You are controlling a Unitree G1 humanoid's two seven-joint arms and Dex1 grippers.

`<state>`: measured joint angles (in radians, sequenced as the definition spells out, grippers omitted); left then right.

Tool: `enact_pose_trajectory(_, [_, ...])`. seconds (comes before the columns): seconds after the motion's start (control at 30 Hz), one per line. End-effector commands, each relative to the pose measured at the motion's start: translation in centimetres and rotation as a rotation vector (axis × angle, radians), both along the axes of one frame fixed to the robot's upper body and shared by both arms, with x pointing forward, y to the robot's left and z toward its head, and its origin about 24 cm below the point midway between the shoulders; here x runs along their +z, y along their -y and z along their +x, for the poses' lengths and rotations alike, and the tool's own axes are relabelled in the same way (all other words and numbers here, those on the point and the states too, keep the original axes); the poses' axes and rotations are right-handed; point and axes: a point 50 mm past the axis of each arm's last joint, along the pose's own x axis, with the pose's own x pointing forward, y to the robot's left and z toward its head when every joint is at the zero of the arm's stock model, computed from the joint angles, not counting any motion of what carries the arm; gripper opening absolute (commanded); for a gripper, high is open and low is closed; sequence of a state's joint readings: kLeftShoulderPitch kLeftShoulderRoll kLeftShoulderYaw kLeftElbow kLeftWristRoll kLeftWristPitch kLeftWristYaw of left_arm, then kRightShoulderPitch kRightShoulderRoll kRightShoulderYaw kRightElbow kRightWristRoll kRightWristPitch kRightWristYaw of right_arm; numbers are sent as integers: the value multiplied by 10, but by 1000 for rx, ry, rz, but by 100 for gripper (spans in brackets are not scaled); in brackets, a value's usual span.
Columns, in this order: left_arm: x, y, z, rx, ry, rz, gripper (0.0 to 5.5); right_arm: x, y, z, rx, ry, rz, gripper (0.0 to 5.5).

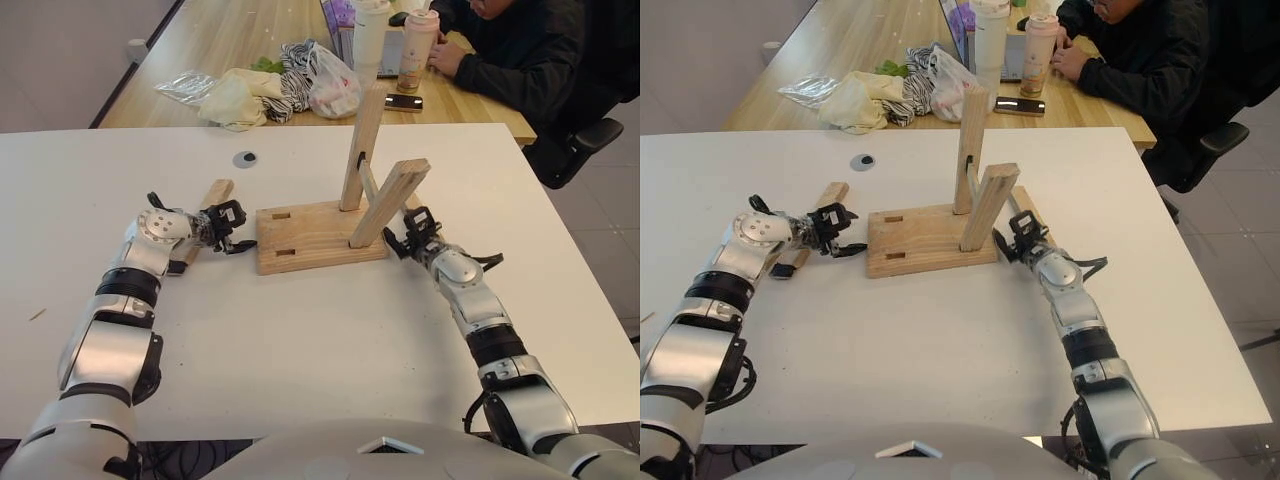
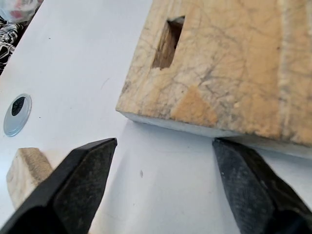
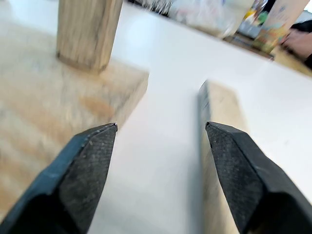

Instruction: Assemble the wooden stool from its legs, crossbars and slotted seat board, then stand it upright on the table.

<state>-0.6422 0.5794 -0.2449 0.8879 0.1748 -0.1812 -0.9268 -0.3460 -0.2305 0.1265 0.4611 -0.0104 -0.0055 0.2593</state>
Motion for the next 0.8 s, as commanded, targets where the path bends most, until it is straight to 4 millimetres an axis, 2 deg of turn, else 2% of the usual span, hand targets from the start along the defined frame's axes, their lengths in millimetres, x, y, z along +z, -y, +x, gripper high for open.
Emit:
enact_pose_trajectory(0.03, [24,8,6,-5,39,-74,363,0,-7,-5,-17,34,13,335])
enact_pose_trajectory(0.13, [56,18,19,28,63,-214,363,7,-15,-2,5,37,24,335])
enact_pose_trajectory(0.17, [64,26,29,79,106,-269,363,10,-10,5,-55,29,31,335])
enact_pose_trajectory(0.23, [69,43,44,150,172,-312,363,13,-4,5,-84,24,45,335])
enact_pose_trajectory(0.3, [69,50,58,277,260,-351,363,13,3,-1,-49,60,-8,335])
enact_pose_trajectory(0.4, [45,54,58,366,270,-331,363,21,10,-9,-55,104,22,335])
enact_pose_trajectory(0.5, [26,54,54,388,247,-298,363,27,14,-27,-18,112,29,335])
enact_pose_trajectory(0.63, [12,54,49,379,219,-234,363,35,15,-60,188,18,44,335])
enact_pose_trajectory(0.7, [6,53,47,367,195,-197,363,29,10,-74,296,-72,34,335])
enact_pose_trajectory(0.8, [-13,50,36,301,107,-75,363,8,1,-80,346,-201,5,335])
